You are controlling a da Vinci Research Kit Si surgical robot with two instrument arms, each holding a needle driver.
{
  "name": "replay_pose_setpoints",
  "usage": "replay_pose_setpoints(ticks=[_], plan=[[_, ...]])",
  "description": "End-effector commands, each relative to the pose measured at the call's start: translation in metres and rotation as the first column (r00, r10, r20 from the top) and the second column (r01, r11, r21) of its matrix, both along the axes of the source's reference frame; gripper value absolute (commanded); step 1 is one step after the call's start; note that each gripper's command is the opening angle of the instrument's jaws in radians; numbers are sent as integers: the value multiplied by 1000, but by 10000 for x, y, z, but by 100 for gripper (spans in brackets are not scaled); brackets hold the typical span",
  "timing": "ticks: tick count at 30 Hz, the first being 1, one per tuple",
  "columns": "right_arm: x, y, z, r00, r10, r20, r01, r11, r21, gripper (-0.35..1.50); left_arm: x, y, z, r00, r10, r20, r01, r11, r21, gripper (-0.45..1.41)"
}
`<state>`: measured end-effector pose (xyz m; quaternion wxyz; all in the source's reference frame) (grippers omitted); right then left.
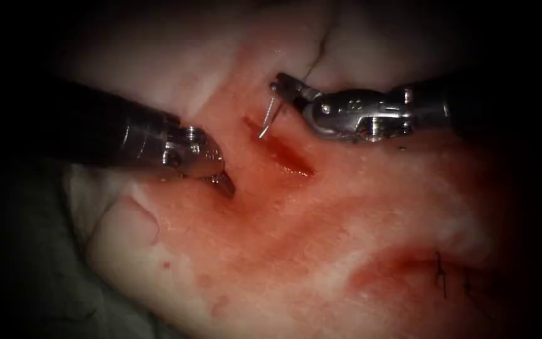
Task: Wound Closure
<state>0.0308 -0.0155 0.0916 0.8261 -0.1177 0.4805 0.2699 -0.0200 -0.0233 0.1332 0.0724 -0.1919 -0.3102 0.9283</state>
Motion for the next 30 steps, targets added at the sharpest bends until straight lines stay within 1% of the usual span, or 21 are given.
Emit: replay_pose_setpoints(ticks=[1,18,22,23,26,30], plan=[[7,-6,6,1000,4,-9,-4,1000,11,-35,-5,-4,6,1000,2,2,-2,1000,1,-32],[8,-11,6,999,33,-37,-31,998,61,-35,-2,-4,6,1000,5,4,-5,1000,1,-32],[8,-10,6,997,43,-59,-37,995,89,-35,-1,-4,6,1000,7,5,-7,1000,1,-33],[9,-10,6,996,46,-76,-38,993,109,-35,0,-4,6,1000,7,5,-7,1000,1,-33],[9,-10,6,993,19,-115,-1,989,151,-35,2,-4,7,1000,5,3,-5,1000,3,-35],[11,-10,7,992,-5,-123,26,984,175,-35,6,-2,8,1000,8,3,-8,1000,-3,-35]])
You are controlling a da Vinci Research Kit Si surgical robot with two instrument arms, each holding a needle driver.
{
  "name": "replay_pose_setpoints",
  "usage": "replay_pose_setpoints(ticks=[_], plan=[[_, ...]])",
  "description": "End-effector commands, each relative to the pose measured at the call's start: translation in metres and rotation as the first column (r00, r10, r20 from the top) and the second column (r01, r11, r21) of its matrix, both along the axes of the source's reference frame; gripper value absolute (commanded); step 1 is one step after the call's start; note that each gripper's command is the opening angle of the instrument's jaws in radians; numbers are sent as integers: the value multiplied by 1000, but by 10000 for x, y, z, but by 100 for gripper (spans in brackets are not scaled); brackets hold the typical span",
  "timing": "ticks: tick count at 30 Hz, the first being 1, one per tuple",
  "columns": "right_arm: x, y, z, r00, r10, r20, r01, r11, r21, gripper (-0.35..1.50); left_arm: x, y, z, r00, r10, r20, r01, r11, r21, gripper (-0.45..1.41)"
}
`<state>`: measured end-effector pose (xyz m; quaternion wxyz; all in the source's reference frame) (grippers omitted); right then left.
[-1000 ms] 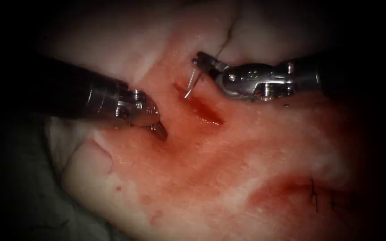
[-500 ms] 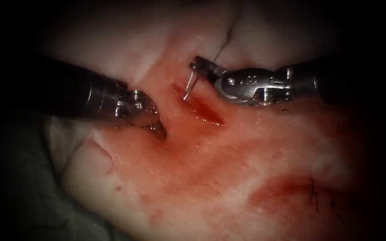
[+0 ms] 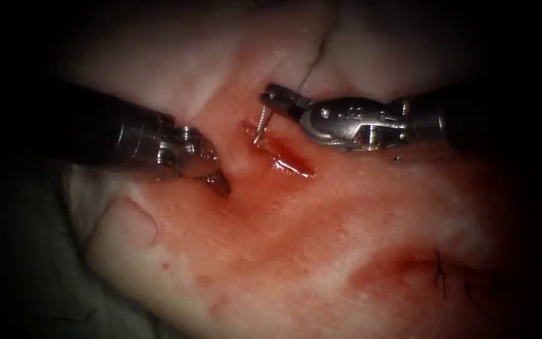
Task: Wound Closure
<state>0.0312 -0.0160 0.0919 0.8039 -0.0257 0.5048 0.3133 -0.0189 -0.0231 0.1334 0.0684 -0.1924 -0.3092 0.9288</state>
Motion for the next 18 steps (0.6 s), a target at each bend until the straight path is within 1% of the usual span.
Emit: replay_pose_setpoints(ticks=[1,11,18], plan=[[8,-5,5,1000,-8,-1,8,1000,3,-35,-4,-5,5,1000,-2,-2,2,1000,3,-35],[13,-8,11,1000,-17,-22,18,999,46,-35,0,-5,5,1000,2,-1,-2,1000,0,-35],[11,-7,12,999,6,-47,-2,995,95,-35,5,-6,8,1000,8,1,-8,1000,-3,-37]])
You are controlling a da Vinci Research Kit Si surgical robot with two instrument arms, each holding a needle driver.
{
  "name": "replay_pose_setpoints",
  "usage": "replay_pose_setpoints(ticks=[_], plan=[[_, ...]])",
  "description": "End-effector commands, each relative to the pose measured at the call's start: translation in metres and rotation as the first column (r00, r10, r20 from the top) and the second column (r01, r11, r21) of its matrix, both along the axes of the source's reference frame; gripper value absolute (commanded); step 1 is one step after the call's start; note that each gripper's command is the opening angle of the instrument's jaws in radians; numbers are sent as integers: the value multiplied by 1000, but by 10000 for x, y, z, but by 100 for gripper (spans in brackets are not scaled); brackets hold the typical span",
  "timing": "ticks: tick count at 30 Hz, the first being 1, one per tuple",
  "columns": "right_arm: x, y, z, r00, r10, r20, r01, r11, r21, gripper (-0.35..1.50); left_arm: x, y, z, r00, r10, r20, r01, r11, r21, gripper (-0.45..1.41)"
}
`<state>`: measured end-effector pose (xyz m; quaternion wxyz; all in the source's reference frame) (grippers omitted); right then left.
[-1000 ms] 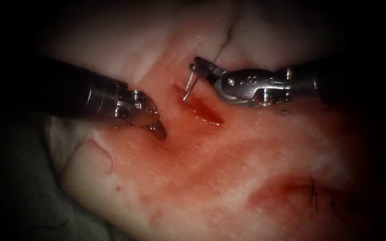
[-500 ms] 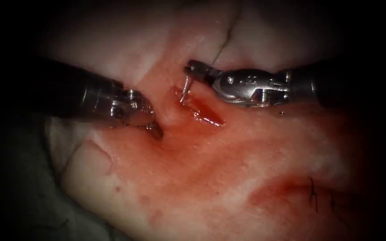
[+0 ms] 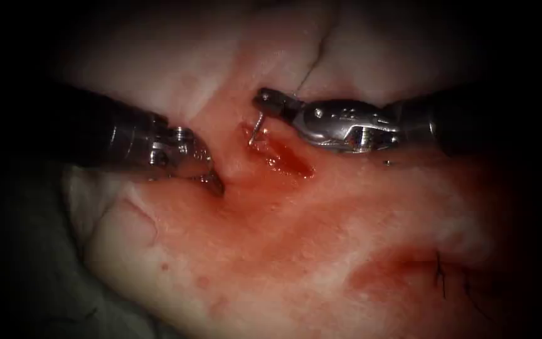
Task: Wound Closure
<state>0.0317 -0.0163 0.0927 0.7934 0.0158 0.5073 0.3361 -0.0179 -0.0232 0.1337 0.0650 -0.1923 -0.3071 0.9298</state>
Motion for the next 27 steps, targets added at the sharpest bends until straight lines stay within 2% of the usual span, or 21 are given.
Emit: replay_pose_setpoints(ticks=[1,8,27], plan=[[6,-5,4,1000,11,-15,-11,1000,27,-35,-4,-5,6,1000,-1,-2,1,1000,4,-37],[6,-6,5,997,42,-62,-35,993,110,-35,5,-5,7,1000,-3,-6,3,1000,-1,-37],[2,-3,2,993,67,-92,-54,988,143,-35,8,-6,21,1000,-9,-16,9,1000,-13,-35]])
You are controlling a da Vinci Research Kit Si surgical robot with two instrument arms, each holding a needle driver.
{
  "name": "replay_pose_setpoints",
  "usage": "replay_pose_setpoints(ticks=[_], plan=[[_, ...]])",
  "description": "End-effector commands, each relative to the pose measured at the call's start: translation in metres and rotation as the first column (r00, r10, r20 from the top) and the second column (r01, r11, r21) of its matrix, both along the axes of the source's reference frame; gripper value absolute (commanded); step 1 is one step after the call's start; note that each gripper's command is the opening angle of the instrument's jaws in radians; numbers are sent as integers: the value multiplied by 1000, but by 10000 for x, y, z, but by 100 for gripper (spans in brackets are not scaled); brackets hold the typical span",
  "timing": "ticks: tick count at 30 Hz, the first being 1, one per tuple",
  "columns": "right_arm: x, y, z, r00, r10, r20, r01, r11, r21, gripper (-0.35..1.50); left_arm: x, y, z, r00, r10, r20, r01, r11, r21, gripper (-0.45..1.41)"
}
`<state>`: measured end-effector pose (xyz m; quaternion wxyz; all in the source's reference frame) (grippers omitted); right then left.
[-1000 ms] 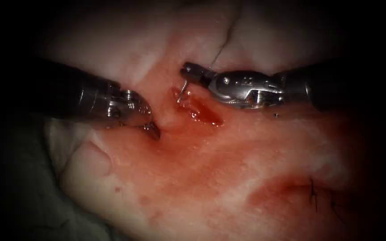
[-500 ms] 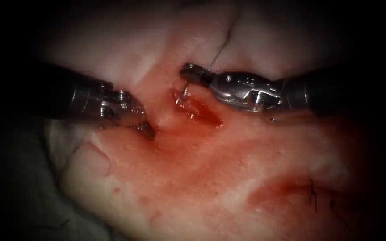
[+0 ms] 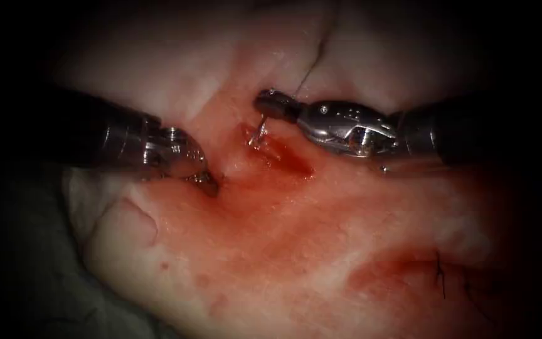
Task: Wound Closure
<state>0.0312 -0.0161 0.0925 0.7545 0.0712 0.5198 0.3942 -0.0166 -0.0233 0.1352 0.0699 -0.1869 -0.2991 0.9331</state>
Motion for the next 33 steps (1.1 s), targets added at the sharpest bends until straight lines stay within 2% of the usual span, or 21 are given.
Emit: replay_pose_setpoints(ticks=[1,11,17,23,33], plan=[[6,-4,3,1000,0,-4,0,1000,0,-35,-5,-5,7,1000,0,-1,0,1000,0,-35],[10,-5,-1,1000,12,-21,-12,1000,25,-35,-3,-4,17,1000,-7,-6,7,1000,-4,-35],[20,-12,1,997,6,-72,1,995,95,-35,-1,-1,20,1000,-4,-5,4,1000,-6,-35],[35,-26,7,988,4,-153,31,974,225,-35,0,-1,20,1000,-4,-2,4,1000,-7,-35],[43,-46,7,979,0,-203,63,951,304,-35,1,1,19,1000,-3,0,3,1000,-5,-35]])
